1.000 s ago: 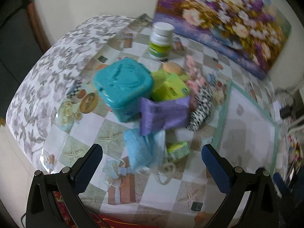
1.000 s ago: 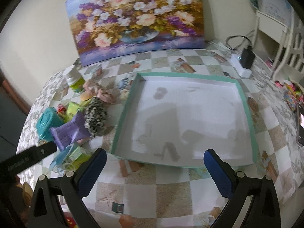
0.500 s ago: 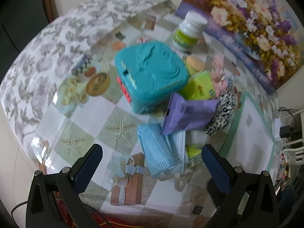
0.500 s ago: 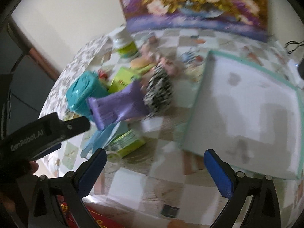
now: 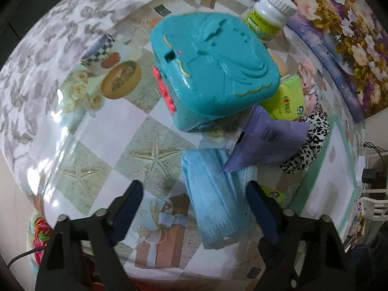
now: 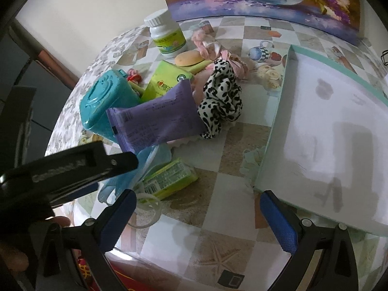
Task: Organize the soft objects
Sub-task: 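Reach the left tool to the blue face mask while the right tool reaches the green tissue pack, then close the left tool on the blue mask while the right tool grasps the green tissue pack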
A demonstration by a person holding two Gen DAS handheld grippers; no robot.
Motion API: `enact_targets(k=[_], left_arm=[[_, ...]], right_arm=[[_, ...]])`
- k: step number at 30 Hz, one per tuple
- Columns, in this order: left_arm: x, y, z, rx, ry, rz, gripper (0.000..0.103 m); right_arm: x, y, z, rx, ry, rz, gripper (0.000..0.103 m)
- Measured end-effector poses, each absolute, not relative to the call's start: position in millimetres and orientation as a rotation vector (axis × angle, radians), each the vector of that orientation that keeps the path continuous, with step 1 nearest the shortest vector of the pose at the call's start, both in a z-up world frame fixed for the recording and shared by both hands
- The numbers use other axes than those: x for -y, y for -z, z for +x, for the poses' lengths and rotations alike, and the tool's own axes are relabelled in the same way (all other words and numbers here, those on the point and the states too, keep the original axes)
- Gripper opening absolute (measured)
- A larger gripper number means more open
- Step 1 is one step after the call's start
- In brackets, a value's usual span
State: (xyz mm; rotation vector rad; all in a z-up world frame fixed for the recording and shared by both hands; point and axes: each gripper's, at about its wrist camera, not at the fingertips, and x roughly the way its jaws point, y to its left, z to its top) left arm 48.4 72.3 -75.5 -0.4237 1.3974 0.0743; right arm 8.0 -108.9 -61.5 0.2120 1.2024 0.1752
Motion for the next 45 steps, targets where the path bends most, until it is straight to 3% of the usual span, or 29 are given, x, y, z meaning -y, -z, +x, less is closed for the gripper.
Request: enact_targets(k=[8,14,33,45], left_arm=[[-55.7,106.4,64.3,-1.474,0.005,-0.447,0.045],[-46.5,126.9,71.1,-1.497,0.044,-0.466,0.028],[-63.4,172.0,72.1,-1.479,-0.114,-0.495,0.026],[-84.7,117.9,51.8,-1.492,-0.137,-0.481,0.026]], right_arm=[[112.3,60.1,8.3,-1.196,-0.167,0.230,0.102],[113.7,61.3,3.4,-1.208,-0.161,0.228,0.102],[84.2,95.6,4.7,-1.353,-0.202,0.087,0.102],[55.0,110.0,19.7,-1.343,-0.205,-0.010,0.099]])
